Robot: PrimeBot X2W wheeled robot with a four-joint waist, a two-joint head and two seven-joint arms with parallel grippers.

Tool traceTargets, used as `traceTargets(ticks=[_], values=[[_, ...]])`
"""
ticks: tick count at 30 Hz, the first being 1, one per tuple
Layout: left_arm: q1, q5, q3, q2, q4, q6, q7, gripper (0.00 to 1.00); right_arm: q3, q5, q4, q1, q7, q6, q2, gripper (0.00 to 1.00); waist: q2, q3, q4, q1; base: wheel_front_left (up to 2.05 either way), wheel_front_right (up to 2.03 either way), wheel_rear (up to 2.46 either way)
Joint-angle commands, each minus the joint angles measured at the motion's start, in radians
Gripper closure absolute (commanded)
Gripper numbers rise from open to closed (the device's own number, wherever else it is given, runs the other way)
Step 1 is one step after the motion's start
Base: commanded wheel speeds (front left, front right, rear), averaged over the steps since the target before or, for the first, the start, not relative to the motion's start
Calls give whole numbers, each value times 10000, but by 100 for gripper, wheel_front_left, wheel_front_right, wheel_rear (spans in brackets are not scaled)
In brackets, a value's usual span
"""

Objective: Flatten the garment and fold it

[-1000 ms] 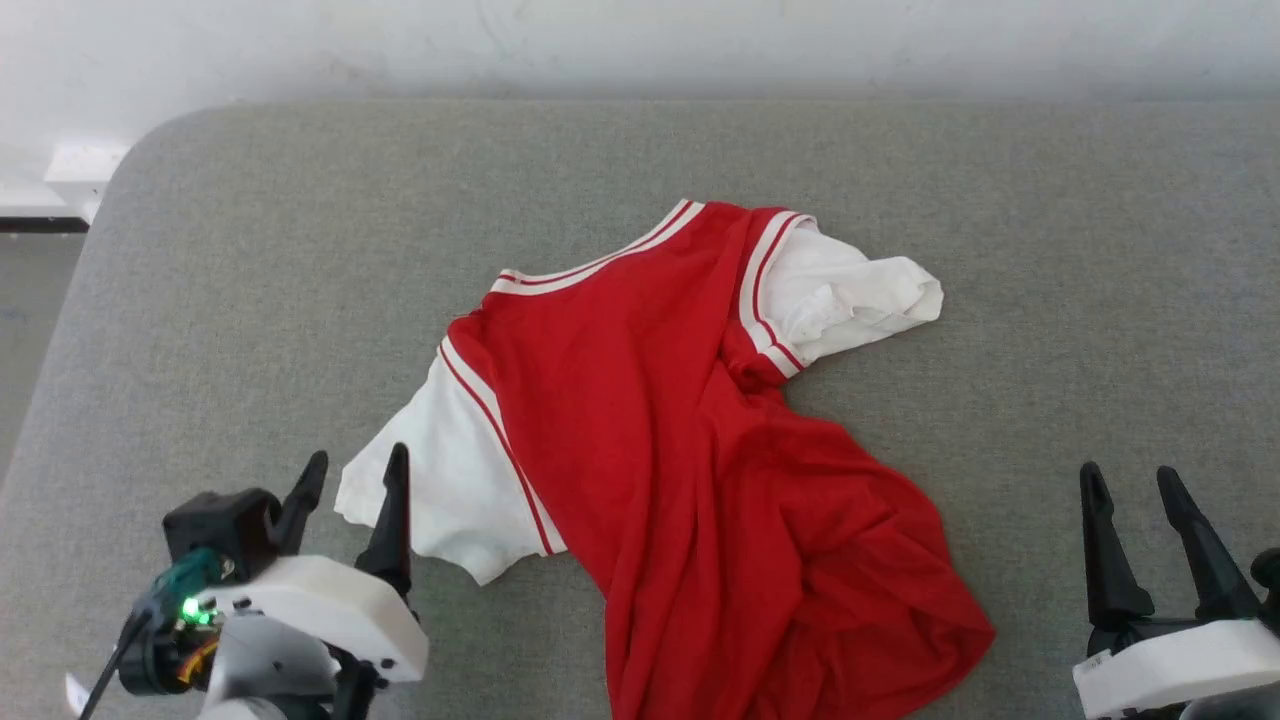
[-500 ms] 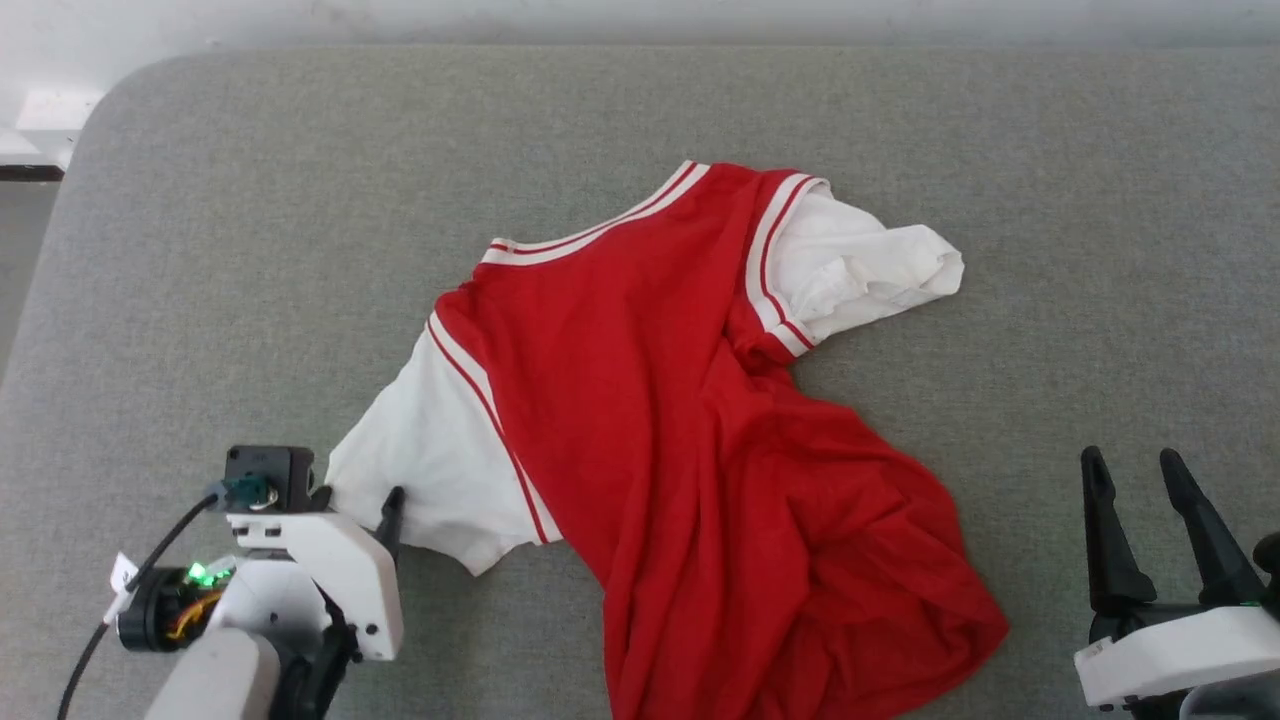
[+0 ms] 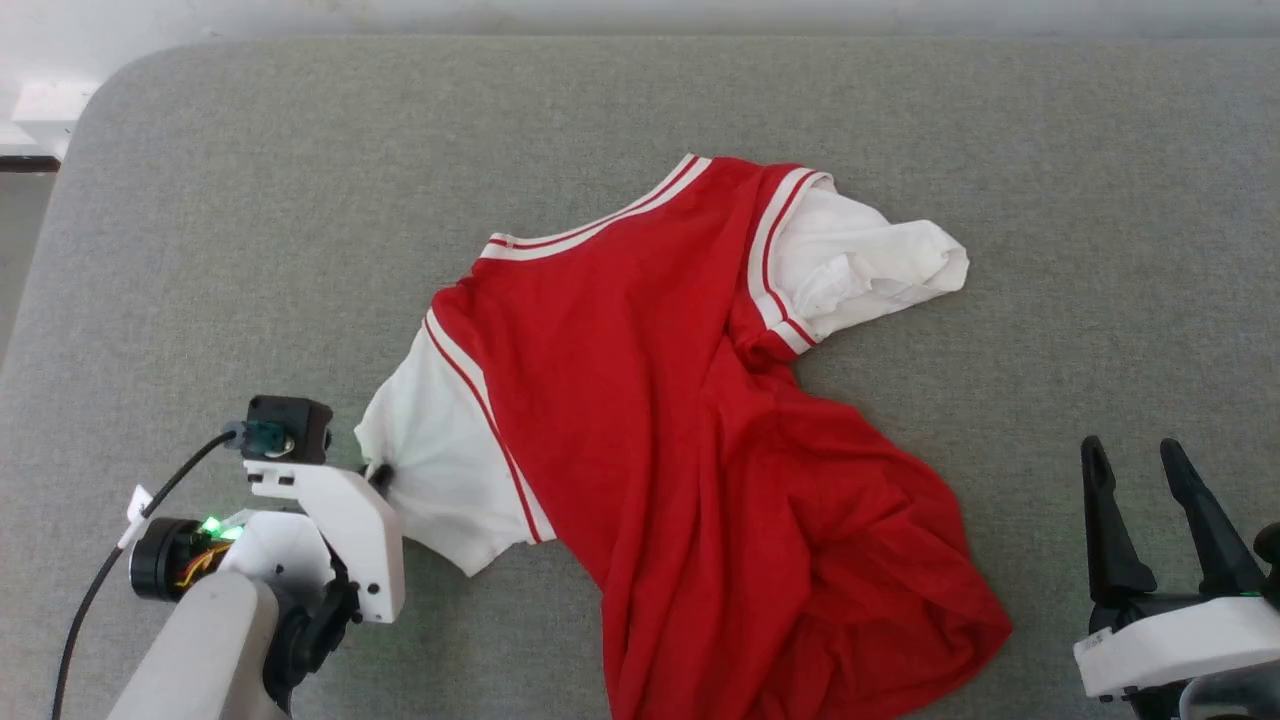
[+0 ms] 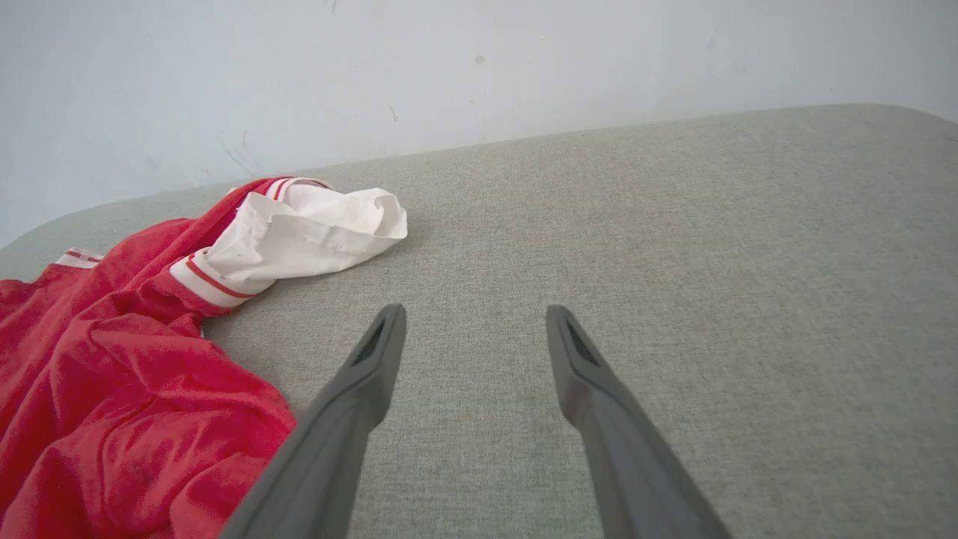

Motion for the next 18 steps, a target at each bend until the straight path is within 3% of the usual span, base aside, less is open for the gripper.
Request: traceTargets(ticks=[1,6,12,18], values=[[464,-125,-462,-223,804,-221,495,100,1,-91,-69,-149,14,-7,17,0,0,-26,1,2,0,0,0],[451,-239,-219,-276,729,-232,-299,100,-17,-108,-19,-81,29,-7,17,0,0,-249,19,2,0,0,0],[920,-422,406,-671,-309,305,-1844,100,184,-233,-41,-103,46,-7,17,0,0,-588,75,2,0,0,0],[1742,-436,995,-686,-1419,1074,-2384,100,649,-930,-573,-907,576,-7,17,0,0,-683,197,2,0,0,0]])
